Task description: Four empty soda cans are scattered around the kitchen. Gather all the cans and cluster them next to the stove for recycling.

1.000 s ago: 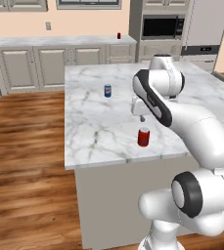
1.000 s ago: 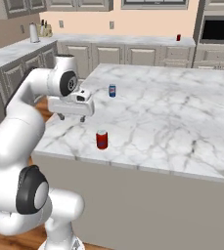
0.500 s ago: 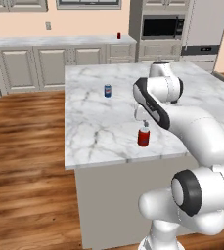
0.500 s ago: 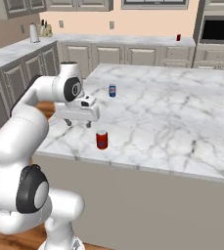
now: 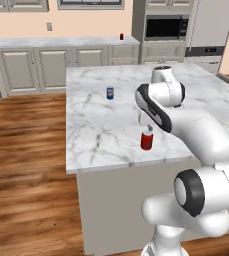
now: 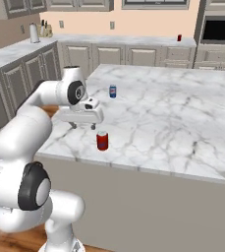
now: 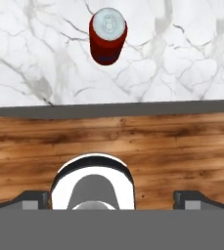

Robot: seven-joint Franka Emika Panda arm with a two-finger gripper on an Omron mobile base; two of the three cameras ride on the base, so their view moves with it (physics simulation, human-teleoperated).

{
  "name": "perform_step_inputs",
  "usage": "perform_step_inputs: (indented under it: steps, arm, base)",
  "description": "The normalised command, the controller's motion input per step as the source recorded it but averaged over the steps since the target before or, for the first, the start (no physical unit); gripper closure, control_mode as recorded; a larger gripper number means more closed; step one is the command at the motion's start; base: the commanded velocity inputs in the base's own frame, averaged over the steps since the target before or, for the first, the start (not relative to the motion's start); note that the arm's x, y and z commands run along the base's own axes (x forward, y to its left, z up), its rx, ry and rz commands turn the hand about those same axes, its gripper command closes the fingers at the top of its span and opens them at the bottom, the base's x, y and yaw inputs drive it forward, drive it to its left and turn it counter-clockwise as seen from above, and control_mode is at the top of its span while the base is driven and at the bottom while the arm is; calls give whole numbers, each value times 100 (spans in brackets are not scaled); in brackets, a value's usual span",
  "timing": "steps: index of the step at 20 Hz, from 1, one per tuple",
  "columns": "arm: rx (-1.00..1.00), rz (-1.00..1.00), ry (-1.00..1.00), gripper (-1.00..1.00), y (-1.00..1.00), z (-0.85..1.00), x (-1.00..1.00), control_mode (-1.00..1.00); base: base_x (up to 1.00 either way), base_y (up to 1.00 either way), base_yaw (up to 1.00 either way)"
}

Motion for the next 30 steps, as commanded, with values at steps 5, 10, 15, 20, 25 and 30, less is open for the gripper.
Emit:
perform_step_inputs:
  steps: [5,10,15,20,25,30]
  arm:
    - [2,0,2,-100,-5,-8,25,-100]
    - [6,0,3,-100,0,-14,17,-100]
    - [3,0,4,-100,0,-16,15,-100]
    - [0,0,0,-100,0,-15,24,-100]
    - [2,0,0,-100,-3,-13,27,-100]
    - [2,0,0,-100,-4,-9,29,-100]
  base:
    - [0,0,0]
    - [0,0,0]
    - [0,0,0]
    - [0,0,0]
    - [0,0,0]
    - [0,0,0]
